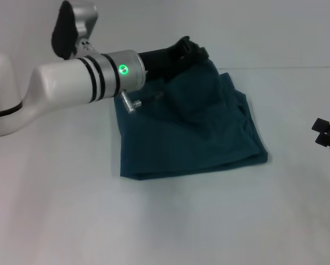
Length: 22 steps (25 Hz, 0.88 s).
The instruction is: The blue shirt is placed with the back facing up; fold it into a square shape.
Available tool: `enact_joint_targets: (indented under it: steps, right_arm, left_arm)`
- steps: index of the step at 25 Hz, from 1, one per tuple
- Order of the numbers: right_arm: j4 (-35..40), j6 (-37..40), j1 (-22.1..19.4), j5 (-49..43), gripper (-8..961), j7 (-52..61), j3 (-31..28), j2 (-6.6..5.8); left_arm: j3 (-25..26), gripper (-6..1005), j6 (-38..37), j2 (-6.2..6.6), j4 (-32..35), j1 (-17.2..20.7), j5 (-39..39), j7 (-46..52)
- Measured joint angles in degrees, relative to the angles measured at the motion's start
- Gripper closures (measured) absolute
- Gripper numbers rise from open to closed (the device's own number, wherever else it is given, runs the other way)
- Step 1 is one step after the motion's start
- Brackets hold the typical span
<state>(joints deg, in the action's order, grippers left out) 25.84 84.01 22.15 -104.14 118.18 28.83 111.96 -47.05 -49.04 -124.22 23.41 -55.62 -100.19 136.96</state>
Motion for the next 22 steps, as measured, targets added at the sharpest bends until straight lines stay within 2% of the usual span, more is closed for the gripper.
enact_joint_targets:
  steps: [2,10,13,18,22]
  right_arm:
    - [0.0,-0.04,0.0,-0.01,267,0.01,0.0,-0.02]
    - [0.0,-0.24,-0.22,-0.1,267,0.04,-0.01,-0.07]
    - [0.0,-0.26,-0.31,-0.38,267,0.16,0.06,-0.1]
    - [0.32,-0.36,0.47,-4.44,266,0.46,0.09,-0.79]
    - [0.89,-0.38,2.93,-9.72,266,1.42,0.08,-2.19]
  left_arm:
    - [-1.42,965,0.0,0.05,-0.07,-0.24,0.01,-0.06]
    - [-1.34,743,-2.04,0.13,0.83,0.95,0.07,0.14]
    - [-1.26,672,-4.66,0.2,2.22,2.53,0.91,-0.05]
    - [-1.23,553,-12.44,0.46,7.66,8.72,2.28,0.32]
    - [-1.41,394,-19.58,2.12,10.79,13.64,2.23,1.09]
